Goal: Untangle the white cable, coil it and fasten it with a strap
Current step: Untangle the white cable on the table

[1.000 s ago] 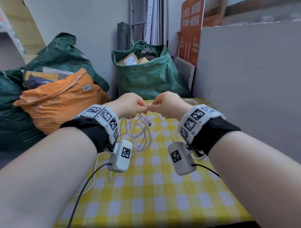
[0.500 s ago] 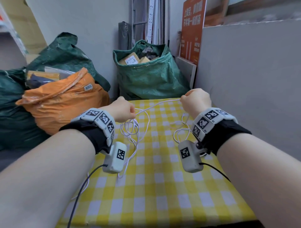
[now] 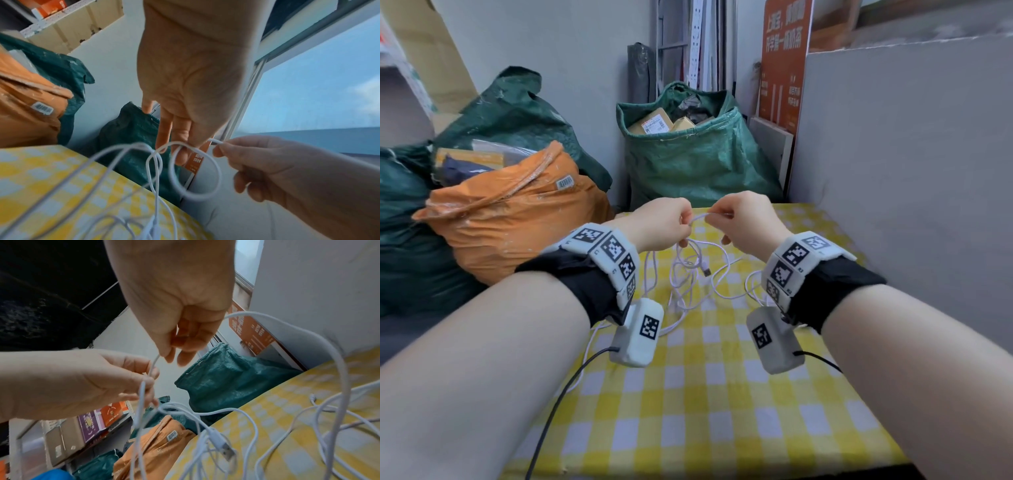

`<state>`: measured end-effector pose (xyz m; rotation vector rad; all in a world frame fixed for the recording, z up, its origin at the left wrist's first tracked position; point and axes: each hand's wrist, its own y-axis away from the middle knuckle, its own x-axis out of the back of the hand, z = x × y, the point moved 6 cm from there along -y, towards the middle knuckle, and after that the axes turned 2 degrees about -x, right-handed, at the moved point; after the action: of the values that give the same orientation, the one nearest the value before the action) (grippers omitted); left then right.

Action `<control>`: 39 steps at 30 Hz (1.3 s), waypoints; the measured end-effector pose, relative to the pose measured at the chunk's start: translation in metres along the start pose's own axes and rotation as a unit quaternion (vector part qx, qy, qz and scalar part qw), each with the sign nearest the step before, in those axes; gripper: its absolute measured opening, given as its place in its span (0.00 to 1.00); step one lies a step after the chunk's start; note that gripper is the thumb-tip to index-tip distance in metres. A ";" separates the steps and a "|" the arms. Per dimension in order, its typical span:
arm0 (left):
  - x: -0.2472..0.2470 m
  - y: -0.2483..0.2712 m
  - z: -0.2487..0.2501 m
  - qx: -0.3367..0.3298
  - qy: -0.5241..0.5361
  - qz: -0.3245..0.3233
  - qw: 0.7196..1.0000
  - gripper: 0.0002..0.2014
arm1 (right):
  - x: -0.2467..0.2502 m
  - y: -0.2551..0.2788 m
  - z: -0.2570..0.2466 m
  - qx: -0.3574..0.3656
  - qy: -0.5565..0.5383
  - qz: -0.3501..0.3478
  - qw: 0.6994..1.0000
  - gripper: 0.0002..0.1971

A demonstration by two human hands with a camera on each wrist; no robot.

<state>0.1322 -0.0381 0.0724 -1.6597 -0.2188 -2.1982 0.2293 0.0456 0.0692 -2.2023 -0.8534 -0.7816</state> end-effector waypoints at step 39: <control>0.074 0.020 -0.056 0.161 -0.051 0.291 0.942 0.09 | 0.066 0.011 0.065 -0.213 -0.015 0.273 0.938 0.14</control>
<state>0.0725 -0.0902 0.1245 -1.4231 -0.0901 -1.5477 0.2967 0.1099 0.0719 -2.6525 -0.0489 -0.6935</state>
